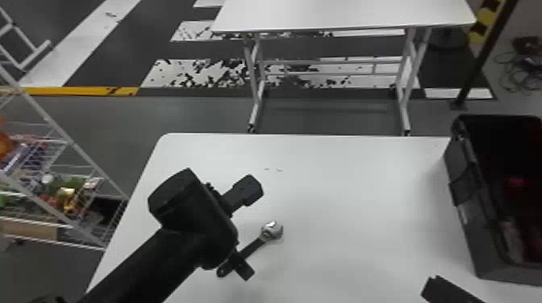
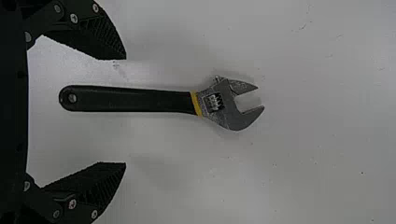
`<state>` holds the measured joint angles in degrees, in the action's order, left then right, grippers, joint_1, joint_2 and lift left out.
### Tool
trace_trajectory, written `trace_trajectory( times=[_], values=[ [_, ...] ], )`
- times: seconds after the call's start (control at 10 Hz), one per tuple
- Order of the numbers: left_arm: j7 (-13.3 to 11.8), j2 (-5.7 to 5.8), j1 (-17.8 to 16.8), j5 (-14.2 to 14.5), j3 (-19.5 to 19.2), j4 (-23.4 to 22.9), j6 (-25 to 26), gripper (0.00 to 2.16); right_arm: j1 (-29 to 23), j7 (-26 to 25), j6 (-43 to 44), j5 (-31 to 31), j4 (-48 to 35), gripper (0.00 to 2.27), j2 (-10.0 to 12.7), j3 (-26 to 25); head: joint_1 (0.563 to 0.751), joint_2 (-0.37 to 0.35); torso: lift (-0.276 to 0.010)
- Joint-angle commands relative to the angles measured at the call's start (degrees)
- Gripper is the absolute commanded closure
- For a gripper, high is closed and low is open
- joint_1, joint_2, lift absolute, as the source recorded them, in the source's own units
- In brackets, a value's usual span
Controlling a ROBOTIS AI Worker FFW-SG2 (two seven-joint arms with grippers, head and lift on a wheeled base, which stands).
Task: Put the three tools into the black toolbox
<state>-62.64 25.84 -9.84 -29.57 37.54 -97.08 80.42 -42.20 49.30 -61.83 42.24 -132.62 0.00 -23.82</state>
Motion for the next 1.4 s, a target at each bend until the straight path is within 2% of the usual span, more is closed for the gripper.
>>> trace_trajectory(
  times=[0.0, 0.1, 0.3, 1.0, 1.1, 1.2, 1.3],
  values=[
    [0.8, 0.0, -0.4, -1.1, 0.8, 0.7, -0.1, 0.21, 0.5, 0.0, -0.2, 0.0, 0.3, 0.07, 0.1, -0.1, 0.695, 0.164, -0.051],
    [1.4, 0.62, -1.6, -1.2, 2.6, 1.6, 0.1, 0.21, 0.6, 0.0, 0.0, 0.0, 0.3, 0.07, 0.1, -0.1, 0.695, 0.17, -0.051],
    [1.4, 0.7, -1.6, -1.3, 3.0, 1.7, 0.1, 0.21, 1.0, 0.0, 0.0, 0.2, 0.5, 0.07, 0.1, -0.2, 0.695, 0.183, -0.051],
    [2.8, -0.35, -1.5, -2.3, 4.8, 2.9, 0.1, 0.22, 0.5, 0.5, -0.5, 2.6, 0.4, 0.07, 0.1, -2.3, 0.695, 0.16, -0.051],
    [2.8, -0.35, -1.5, -2.4, 4.9, 2.9, 0.1, 0.46, 0.5, 0.5, -0.5, 2.6, 0.5, 0.07, 0.1, -2.3, 0.695, 0.159, -0.051],
    [2.8, -0.35, -1.5, -2.5, 4.9, 2.9, 0.2, 1.09, 0.5, 0.5, -0.5, 2.6, 0.5, 0.07, 0.1, -2.3, 0.695, 0.159, -0.051],
    [3.4, -0.35, -1.5, -2.6, 5.0, 2.9, 0.8, 2.02, 0.5, 0.4, -0.4, 2.6, 0.5, 0.07, 0.1, -2.3, 0.695, 0.159, -0.051]
  ],
)
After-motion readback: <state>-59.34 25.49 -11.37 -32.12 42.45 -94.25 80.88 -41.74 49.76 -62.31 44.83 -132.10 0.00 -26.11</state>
